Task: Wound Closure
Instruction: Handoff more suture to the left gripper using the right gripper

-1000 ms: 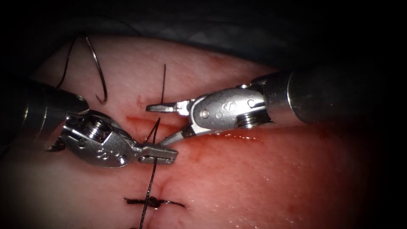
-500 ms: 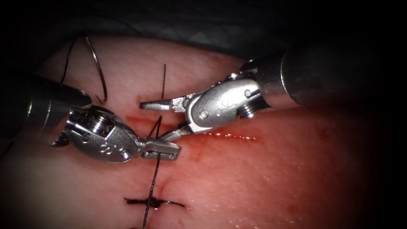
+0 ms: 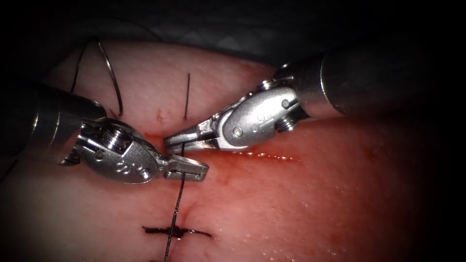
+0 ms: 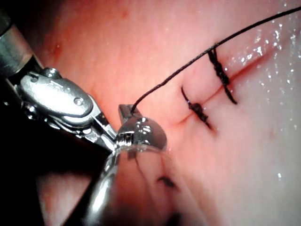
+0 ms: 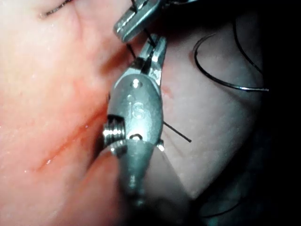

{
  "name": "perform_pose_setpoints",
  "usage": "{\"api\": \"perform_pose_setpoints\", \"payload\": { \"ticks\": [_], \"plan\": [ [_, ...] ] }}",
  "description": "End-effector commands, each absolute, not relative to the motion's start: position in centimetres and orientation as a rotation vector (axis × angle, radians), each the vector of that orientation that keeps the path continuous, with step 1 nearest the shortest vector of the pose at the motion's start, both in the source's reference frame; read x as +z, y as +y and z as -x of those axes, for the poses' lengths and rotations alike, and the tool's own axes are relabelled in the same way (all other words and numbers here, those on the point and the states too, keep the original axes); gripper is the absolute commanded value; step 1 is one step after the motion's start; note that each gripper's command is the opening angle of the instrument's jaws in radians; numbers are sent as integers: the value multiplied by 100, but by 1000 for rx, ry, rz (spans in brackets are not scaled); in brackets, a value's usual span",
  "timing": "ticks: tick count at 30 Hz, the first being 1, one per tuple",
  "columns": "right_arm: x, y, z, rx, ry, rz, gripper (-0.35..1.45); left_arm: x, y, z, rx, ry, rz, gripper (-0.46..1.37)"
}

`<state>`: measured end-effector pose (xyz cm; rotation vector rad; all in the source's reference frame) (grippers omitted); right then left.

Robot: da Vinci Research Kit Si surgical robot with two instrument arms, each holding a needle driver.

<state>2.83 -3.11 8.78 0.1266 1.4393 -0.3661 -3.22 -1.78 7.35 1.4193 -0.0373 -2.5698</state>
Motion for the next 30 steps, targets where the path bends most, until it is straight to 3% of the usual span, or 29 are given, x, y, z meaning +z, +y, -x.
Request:
{"api": "perform_pose_setpoints", "payload": {
  "ticks": [1,5,9,30],
  "plan": [
    [879,-311,-282,-356,1434,-117,-35,734,-178,323,-2569,-33,-1417,26],
    [889,-304,-279,-337,1413,-107,-35,733,-181,326,-2570,-42,-1426,103],
    [903,-296,-275,-298,1396,-113,-35,731,-186,328,-2543,-96,-1451,119],
    [944,-262,-283,-174,1364,-171,-35,726,-218,333,-2516,-157,-1462,79]
  ]
}}
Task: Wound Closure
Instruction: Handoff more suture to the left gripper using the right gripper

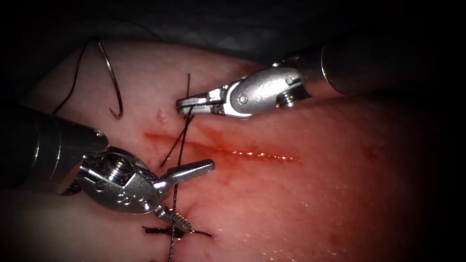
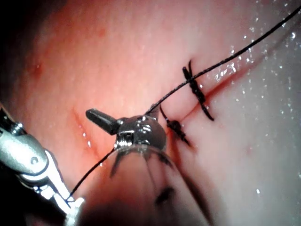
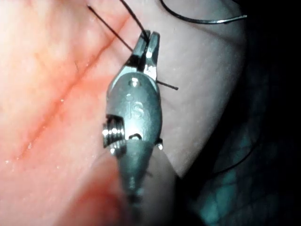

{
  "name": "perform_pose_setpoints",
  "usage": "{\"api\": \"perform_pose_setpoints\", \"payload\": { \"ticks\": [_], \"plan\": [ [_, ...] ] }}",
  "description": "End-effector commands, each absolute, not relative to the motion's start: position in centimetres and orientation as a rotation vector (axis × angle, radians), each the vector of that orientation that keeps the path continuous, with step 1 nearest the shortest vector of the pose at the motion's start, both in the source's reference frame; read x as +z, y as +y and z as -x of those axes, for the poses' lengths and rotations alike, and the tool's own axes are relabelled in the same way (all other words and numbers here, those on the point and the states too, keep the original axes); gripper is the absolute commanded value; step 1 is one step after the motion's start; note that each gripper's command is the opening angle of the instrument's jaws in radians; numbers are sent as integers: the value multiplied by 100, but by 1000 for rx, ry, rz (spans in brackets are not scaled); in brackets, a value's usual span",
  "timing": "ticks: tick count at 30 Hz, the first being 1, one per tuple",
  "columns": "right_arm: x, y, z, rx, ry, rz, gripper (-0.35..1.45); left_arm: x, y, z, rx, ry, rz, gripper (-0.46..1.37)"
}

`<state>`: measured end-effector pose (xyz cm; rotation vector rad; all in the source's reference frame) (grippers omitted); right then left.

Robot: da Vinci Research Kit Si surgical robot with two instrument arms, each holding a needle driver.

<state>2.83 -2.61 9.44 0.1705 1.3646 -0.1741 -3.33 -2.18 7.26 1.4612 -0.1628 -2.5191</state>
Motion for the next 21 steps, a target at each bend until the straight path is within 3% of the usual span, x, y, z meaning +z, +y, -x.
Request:
{"api": "perform_pose_setpoints", "payload": {
  "ticks": [1,21],
  "plan": [
    [945,-261,-283,-168,1362,-175,-35,727,-219,334,-2516,-159,-1461,79],
    [971,-254,-287,-129,1347,-187,-35,714,-271,328,-2488,-154,-1468,67]
  ]
}}
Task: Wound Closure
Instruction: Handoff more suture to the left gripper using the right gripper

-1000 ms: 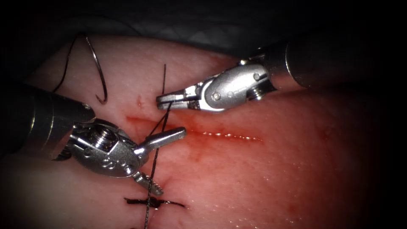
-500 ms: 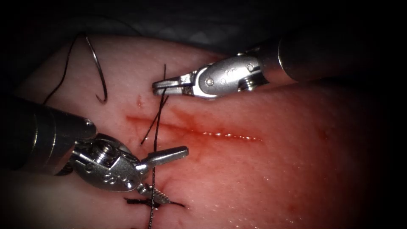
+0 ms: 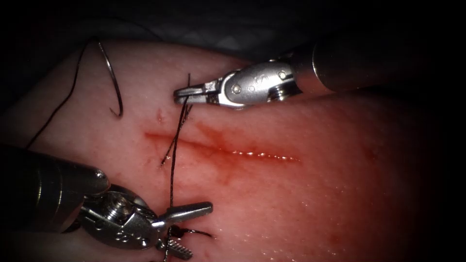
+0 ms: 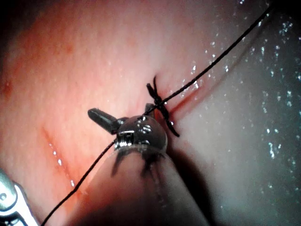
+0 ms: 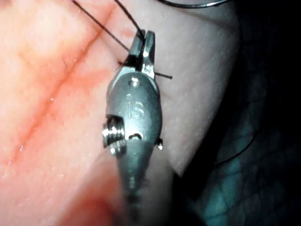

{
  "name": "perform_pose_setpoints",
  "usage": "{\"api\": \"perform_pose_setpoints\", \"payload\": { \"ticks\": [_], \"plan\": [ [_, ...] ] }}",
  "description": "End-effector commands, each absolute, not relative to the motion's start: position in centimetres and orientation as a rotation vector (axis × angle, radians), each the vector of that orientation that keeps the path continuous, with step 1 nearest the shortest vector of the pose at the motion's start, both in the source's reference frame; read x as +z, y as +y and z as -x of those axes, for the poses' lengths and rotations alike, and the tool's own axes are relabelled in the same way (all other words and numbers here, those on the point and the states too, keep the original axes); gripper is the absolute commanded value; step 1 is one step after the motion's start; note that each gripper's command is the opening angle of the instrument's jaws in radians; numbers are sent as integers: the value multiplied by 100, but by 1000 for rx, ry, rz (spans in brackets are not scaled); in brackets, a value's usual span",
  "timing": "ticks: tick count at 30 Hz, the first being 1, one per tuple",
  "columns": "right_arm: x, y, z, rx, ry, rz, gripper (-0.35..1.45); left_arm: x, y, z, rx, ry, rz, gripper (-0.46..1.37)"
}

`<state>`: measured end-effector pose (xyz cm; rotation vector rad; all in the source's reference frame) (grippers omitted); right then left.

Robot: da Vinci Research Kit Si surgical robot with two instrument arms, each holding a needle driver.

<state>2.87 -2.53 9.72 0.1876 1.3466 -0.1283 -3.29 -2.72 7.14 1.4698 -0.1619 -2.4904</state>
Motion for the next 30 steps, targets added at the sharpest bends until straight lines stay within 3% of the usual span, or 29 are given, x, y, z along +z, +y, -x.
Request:
{"api": "perform_pose_setpoints", "payload": {
  "ticks": [1,23,26,30],
  "plan": [
    [971,-254,-287,-129,1347,-187,-35,713,-272,328,-2487,-153,-1468,67],
    [970,-256,-288,-128,1345,-185,-35,699,-293,310,-2485,-163,-1455,50],
    [970,-257,-288,-128,1346,-185,-35,698,-294,310,-2480,-158,-1460,45],
    [970,-257,-288,-128,1345,-185,-35,698,-294,310,-2474,-153,-1465,20]
  ]
}}
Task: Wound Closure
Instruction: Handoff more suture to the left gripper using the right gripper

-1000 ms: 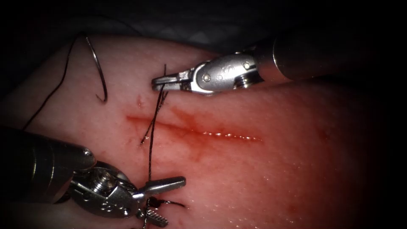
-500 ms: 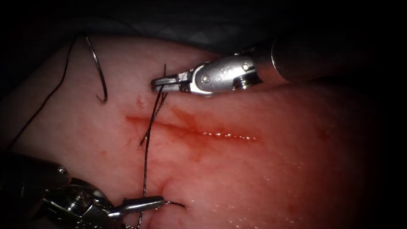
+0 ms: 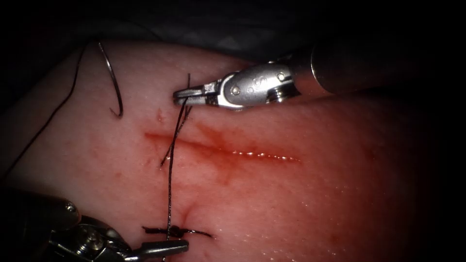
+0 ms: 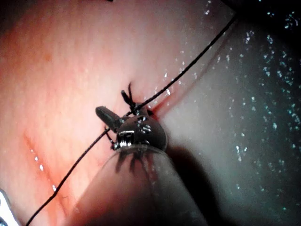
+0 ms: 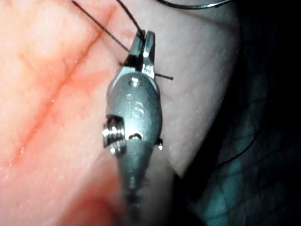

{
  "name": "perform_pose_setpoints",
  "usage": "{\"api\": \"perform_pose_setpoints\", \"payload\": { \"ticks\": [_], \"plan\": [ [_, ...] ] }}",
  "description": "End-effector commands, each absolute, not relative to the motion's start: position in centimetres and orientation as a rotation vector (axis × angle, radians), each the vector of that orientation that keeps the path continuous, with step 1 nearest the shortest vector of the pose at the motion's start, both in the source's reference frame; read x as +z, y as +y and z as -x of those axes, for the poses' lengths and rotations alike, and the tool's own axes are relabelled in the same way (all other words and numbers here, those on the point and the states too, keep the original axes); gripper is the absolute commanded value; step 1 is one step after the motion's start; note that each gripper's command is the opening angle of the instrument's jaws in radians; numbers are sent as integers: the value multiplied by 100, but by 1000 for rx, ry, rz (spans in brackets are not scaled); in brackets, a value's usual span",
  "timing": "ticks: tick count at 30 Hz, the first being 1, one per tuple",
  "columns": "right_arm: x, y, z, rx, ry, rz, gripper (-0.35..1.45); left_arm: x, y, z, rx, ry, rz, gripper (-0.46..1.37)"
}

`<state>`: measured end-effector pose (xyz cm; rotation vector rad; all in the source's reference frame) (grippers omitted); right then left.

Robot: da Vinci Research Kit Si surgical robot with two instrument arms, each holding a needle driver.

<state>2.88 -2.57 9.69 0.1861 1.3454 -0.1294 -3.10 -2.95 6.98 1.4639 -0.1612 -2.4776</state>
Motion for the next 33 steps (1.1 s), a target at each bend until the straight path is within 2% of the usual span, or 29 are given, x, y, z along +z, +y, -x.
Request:
{"api": "perform_pose_setpoints", "payload": {
  "ticks": [1,3,6,23,33],
  "plan": [
    [970,-257,-288,-124,1345,-189,-35,698,-294,310,-2472,-148,-1464,13],
    [970,-257,-288,-124,1345,-189,-35,698,-295,310,-2466,-143,-1469,4],
    [970,-257,-288,-124,1345,-189,-35,699,-295,309,-2452,-116,-1467,-34],
    [965,-260,-287,-116,1345,-199,-35,689,-269,289,-2493,-149,-1437,-35],
    [948,-275,-284,-105,1347,-223,-35,681,-238,237,-2575,-247,-1414,-35]
  ]
}}
